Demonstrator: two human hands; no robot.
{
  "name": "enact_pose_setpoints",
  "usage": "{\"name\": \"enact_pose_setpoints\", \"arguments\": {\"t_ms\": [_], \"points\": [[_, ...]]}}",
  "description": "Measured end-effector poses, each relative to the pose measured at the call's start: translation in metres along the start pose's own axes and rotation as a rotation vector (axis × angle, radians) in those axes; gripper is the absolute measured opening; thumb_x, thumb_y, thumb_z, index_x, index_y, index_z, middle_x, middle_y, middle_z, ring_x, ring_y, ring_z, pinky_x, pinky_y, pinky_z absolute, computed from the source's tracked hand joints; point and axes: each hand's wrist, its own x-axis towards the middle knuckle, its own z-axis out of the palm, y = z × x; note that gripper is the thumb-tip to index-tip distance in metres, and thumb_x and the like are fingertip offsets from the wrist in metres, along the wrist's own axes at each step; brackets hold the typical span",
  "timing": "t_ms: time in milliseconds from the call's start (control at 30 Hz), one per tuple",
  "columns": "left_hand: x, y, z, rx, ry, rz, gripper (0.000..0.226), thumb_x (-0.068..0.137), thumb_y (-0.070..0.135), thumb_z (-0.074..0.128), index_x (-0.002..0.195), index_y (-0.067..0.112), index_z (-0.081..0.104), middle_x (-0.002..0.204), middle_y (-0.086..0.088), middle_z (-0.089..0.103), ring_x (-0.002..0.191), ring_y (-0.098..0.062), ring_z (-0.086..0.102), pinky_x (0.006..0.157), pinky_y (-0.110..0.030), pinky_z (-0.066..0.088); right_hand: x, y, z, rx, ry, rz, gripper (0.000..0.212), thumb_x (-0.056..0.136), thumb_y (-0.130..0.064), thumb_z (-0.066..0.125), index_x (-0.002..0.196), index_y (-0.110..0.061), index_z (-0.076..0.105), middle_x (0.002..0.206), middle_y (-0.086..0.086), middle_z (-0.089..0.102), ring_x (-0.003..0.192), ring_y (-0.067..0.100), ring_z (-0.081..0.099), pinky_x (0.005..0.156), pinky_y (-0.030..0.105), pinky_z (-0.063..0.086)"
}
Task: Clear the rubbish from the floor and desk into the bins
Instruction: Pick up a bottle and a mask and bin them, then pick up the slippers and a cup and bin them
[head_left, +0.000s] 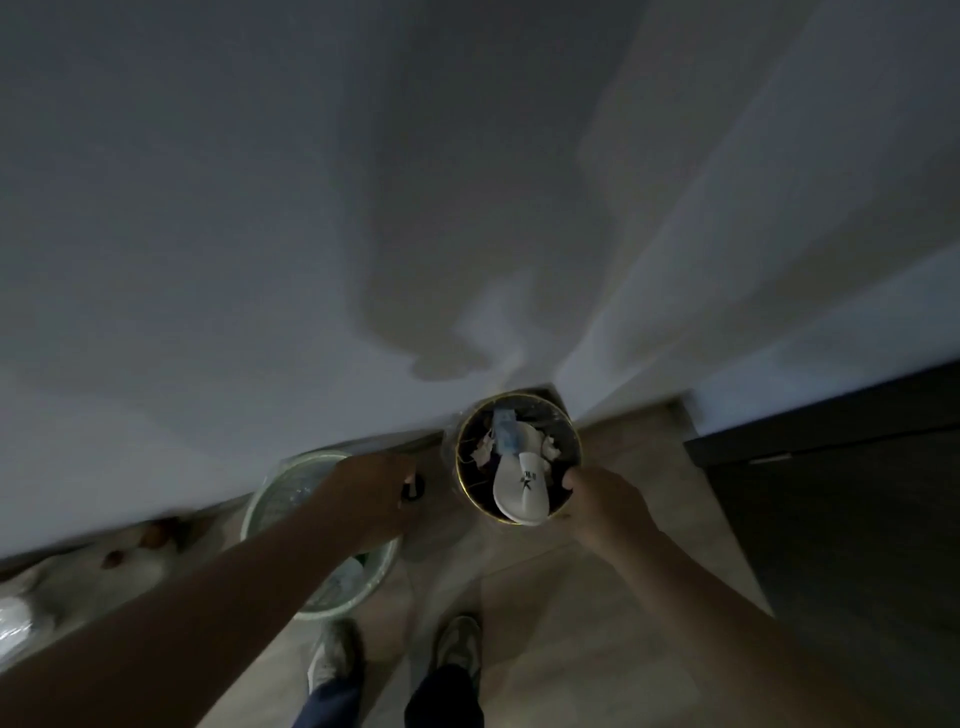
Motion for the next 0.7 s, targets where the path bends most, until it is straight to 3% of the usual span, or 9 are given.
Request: {"name": "enact_pose_setpoints", "arguments": {"t_ms": [100,267,333,400,500,700], "points": [[-0.056,0.006,-0.041,-0.032,0.043,-0.011,0.057,0.083,0.054,0.041,0.129,0.022,0.051,0.126,0.001,0.055,0.118,-0.017,0.052,0.093,-0.022,0.038,-0.056,-0.015,-0.057,-0.029,0.044,-0.108,0.036,0.089,-0.024,0.058,0.124,-0.018,0.056,0.125,0.006,0.059,0.117,0.027,0.055,0.089,0.032,0.047],[-0.148,-0.004,-0.084,-0.027,0.143,-0.043,0.044,0.088,0.042,0.054,0.129,0.025,0.048,0.127,0.000,0.053,0.118,-0.020,0.051,0.098,-0.030,0.042,-0.139,-0.063,-0.134,-0.067,0.149,-0.339,0.026,0.083,-0.029,0.062,0.106,-0.017,0.060,0.110,0.003,0.060,0.104,0.023,0.058,0.056,0.021,0.031],[-0.188,-0.013,-0.093,-0.008,0.171,-0.070,0.046,0.088,0.042,0.054,0.130,0.024,0.048,0.128,-0.002,0.053,0.117,-0.022,0.052,0.098,-0.030,0.041,-0.169,-0.092,-0.156,-0.132,0.185,-0.414,0.030,0.085,-0.029,0.059,0.113,-0.019,0.058,0.114,-0.001,0.057,0.110,0.021,0.054,0.073,0.022,0.039],[-0.229,-0.028,-0.101,-0.036,0.219,-0.107,0.046,0.088,0.042,0.055,0.129,0.023,0.049,0.126,-0.002,0.054,0.115,-0.022,0.053,0.096,-0.030,0.042,-0.192,-0.131,-0.174,-0.229,0.201,-0.515,0.032,0.085,-0.030,0.056,0.115,-0.020,0.056,0.115,0.000,0.054,0.111,0.023,0.053,0.089,0.032,0.043],[-0.298,-0.063,-0.115,-0.059,0.335,-0.183,0.045,0.089,0.043,0.054,0.128,0.023,0.049,0.125,-0.001,0.055,0.112,-0.020,0.055,0.095,-0.031,0.044,-0.226,-0.207,-0.195,-0.273,0.204,-0.679,0.038,0.088,-0.027,0.056,0.125,-0.017,0.053,0.120,0.005,0.052,0.109,0.024,0.052,0.090,0.034,0.045],[-0.488,-0.149,-0.094,-0.114,0.542,-0.443,0.046,0.090,0.041,0.054,0.132,0.023,0.047,0.127,-0.001,0.055,0.114,-0.020,0.054,0.096,-0.032,0.043,-0.340,-0.380,-0.184,-0.365,0.312,-1.021,0.042,0.086,-0.029,0.058,0.126,-0.018,0.055,0.121,0.004,0.056,0.106,0.023,0.055,0.085,0.030,0.045]]}}
